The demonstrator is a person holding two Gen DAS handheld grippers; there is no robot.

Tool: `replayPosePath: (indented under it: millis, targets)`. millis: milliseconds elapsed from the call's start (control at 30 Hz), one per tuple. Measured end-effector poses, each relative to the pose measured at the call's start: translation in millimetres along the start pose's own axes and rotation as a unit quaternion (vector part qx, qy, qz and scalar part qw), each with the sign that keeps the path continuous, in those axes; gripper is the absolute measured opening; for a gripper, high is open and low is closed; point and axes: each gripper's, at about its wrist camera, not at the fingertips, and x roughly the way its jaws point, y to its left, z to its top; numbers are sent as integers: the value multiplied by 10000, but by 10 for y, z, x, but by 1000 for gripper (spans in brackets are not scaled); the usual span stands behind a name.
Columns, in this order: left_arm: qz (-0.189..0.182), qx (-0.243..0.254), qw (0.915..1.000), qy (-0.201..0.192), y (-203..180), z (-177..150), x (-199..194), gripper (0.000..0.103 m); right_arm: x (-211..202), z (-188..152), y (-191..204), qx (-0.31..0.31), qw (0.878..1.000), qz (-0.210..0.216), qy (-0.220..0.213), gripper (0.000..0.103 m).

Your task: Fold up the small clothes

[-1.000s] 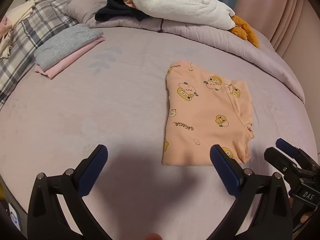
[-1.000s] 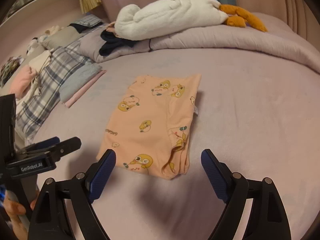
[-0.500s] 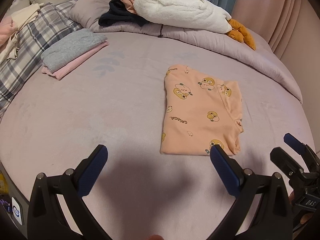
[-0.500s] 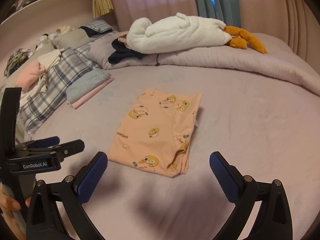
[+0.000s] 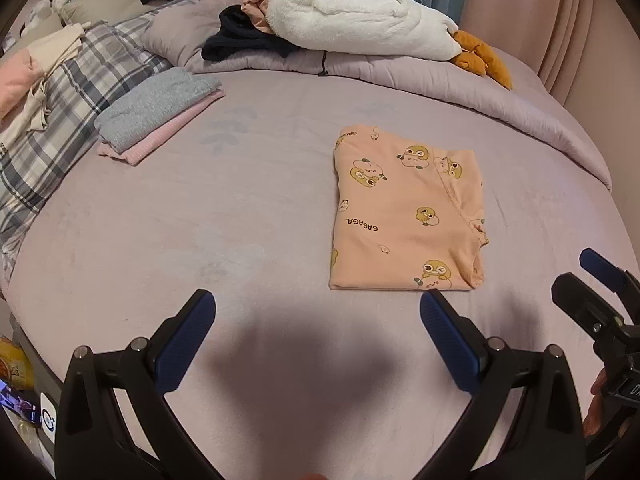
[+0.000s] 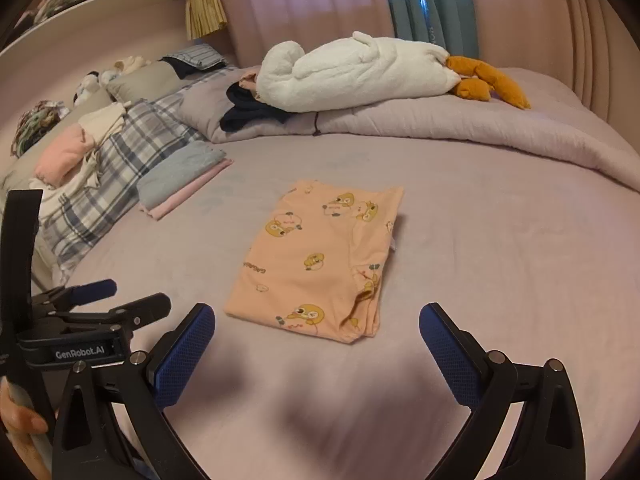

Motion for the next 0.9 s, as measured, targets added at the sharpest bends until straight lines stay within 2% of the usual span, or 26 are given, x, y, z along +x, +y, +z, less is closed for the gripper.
replayPosePath:
  millis: [900]
  targets:
    - [131, 226, 9996, -95, -110, -53, -81, 102, -40, 29, 72, -76, 9999, 99, -8, 101]
